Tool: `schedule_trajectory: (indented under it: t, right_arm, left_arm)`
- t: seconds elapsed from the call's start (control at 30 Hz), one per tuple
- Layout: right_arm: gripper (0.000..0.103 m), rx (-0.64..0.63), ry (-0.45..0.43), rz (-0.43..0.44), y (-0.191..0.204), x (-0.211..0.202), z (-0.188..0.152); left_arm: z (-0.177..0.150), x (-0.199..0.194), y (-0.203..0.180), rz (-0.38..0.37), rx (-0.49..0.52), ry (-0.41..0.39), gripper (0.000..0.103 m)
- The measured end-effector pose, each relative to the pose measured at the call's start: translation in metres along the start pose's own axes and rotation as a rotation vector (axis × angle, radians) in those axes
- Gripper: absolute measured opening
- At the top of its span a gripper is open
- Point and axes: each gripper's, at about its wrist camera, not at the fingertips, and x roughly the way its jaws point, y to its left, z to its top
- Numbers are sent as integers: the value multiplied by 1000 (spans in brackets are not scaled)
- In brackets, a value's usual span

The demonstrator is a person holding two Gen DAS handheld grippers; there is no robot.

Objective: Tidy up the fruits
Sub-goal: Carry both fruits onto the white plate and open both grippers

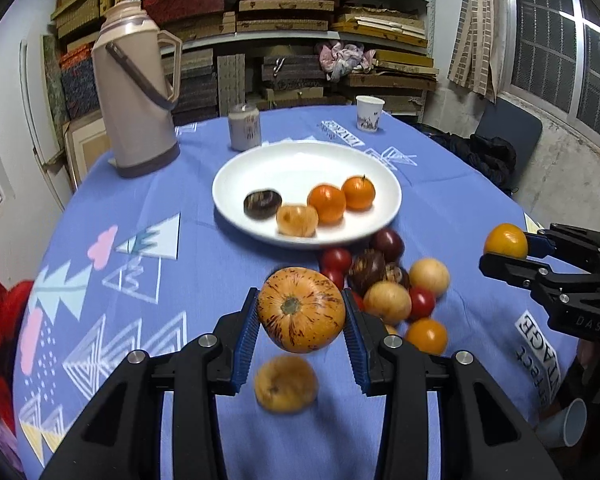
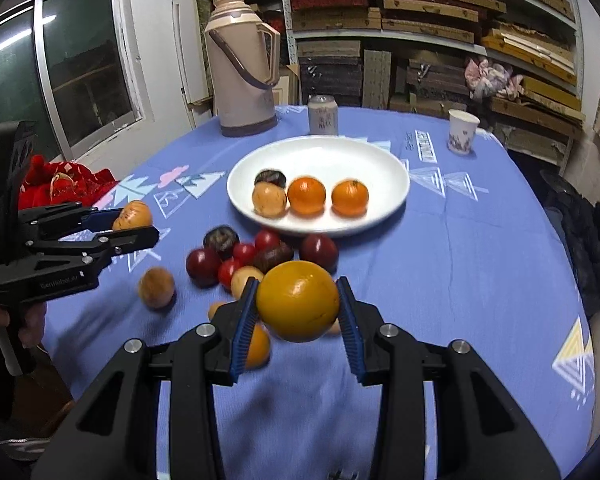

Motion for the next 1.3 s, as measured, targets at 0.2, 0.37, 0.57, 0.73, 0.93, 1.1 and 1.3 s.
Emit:
schedule_trajectory:
  t: [0.2, 0.37, 0.57, 0.73, 0.93, 1.1, 1.3]
  right_arm:
    - [38, -27, -10, 5, -3, 19, 37]
    - [38, -24, 32, 19, -13, 55, 71]
    - [38, -10, 86, 13, -18, 99, 88]
    - [38, 2, 123, 20, -24, 127, 90]
    - [38, 19, 184, 16, -33, 158, 90]
    - [43, 40, 228, 16, -38, 174, 84]
    - [56, 76, 162, 0, -46, 149, 79]
  left_arm:
    - [32, 16, 1, 3, 16, -15, 40]
    - [61, 47, 9, -2, 2, 4, 40]
    - [84, 94, 21, 26, -28, 64, 40]
    - [86, 121, 30, 22, -49, 108, 40]
    - [88, 143, 37, 14, -67, 137, 40]
    - [88, 149, 39, 43, -79, 166, 65]
    - [86, 121, 38, 81, -58, 117, 75]
